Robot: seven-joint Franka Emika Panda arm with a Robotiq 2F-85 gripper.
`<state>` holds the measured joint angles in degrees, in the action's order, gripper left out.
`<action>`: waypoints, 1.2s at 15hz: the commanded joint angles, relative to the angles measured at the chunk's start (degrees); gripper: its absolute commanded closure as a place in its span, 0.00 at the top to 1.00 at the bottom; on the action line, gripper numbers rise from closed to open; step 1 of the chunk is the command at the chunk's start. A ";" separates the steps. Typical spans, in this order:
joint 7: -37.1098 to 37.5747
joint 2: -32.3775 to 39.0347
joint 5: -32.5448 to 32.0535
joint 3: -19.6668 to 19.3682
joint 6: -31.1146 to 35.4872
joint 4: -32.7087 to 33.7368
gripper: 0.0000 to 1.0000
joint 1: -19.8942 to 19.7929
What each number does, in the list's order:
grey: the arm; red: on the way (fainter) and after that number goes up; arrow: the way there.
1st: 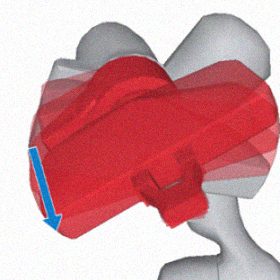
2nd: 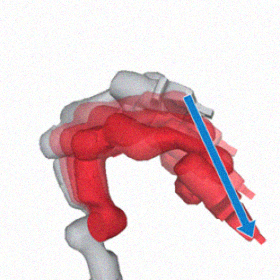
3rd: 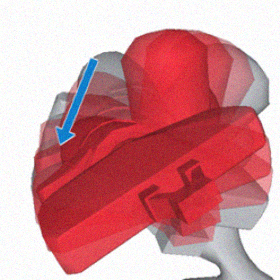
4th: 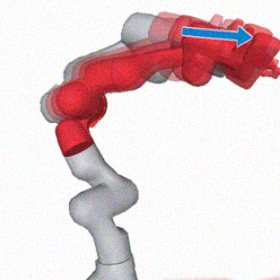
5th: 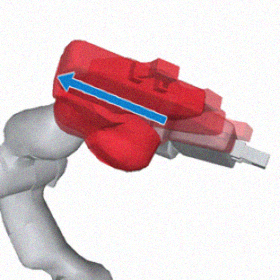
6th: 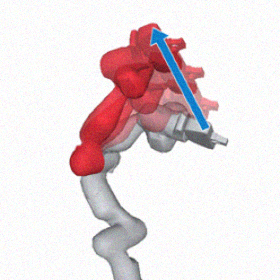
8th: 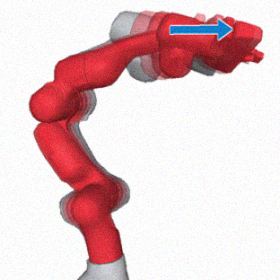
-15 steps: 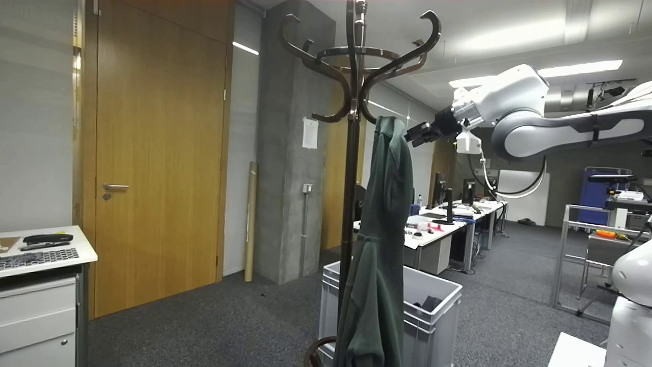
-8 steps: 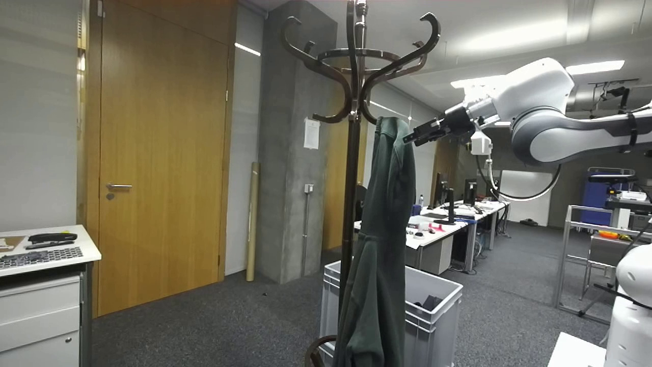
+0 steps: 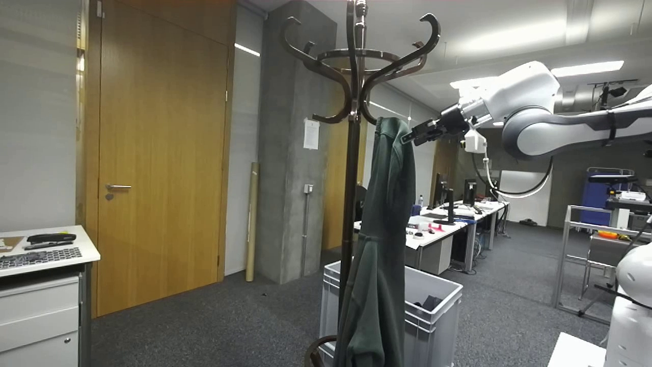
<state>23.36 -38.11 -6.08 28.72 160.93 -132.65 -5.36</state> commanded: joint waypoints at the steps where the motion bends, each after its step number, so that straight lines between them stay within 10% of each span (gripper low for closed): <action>1: 0.06 0.14 -0.25 -0.27 -0.10 -0.11 1.00 0.35; 18: -1.97 6.68 -1.54 -0.40 1.29 2.88 0.98 2.09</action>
<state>23.21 -33.87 -6.38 29.23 161.02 -131.82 -3.70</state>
